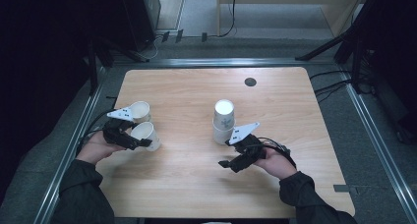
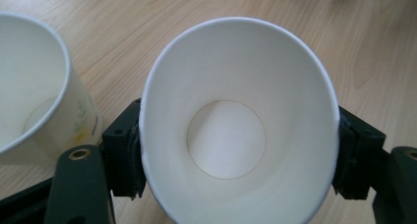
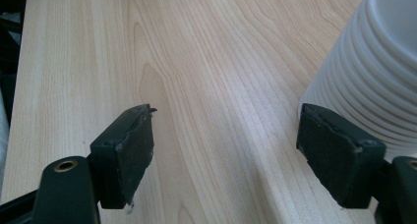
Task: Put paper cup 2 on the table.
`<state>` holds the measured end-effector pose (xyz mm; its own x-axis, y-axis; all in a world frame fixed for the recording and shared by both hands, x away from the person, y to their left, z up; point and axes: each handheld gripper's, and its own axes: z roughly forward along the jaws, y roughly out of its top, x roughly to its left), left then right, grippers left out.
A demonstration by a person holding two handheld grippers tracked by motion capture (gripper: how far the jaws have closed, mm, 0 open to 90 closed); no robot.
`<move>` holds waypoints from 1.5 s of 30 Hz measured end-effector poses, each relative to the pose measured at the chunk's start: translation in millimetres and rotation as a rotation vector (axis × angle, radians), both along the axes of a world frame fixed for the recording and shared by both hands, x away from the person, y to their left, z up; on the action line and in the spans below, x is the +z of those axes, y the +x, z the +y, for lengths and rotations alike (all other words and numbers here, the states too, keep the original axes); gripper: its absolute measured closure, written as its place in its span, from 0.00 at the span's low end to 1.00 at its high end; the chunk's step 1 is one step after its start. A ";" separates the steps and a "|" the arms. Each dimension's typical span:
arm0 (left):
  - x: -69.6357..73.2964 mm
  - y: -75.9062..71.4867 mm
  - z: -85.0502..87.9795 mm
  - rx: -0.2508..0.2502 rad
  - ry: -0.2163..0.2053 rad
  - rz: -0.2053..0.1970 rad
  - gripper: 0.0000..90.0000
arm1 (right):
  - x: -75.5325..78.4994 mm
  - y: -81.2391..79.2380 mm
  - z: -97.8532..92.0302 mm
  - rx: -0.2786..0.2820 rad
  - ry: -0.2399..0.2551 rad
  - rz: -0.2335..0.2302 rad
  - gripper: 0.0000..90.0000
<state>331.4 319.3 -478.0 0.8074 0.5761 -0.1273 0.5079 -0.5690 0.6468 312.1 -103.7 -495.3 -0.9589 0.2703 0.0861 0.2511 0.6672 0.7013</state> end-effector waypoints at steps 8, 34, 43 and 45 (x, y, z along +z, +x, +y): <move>-7.6 2.5 14.6 0.063 0.017 0.011 0.27 | -0.3 0.2 0.4 -0.002 0.000 -0.003 0.25; -16.4 3.5 14.2 0.074 0.050 0.019 0.22 | 0.6 -0.4 2.1 0.005 0.010 -0.004 0.25; -15.9 4.2 13.6 0.075 0.029 0.050 0.14 | 0.3 -1.1 2.6 0.008 0.006 -0.004 0.25; -15.7 4.3 13.6 0.075 0.025 0.052 0.14 | 0.4 -1.0 2.6 0.010 0.007 -0.004 0.25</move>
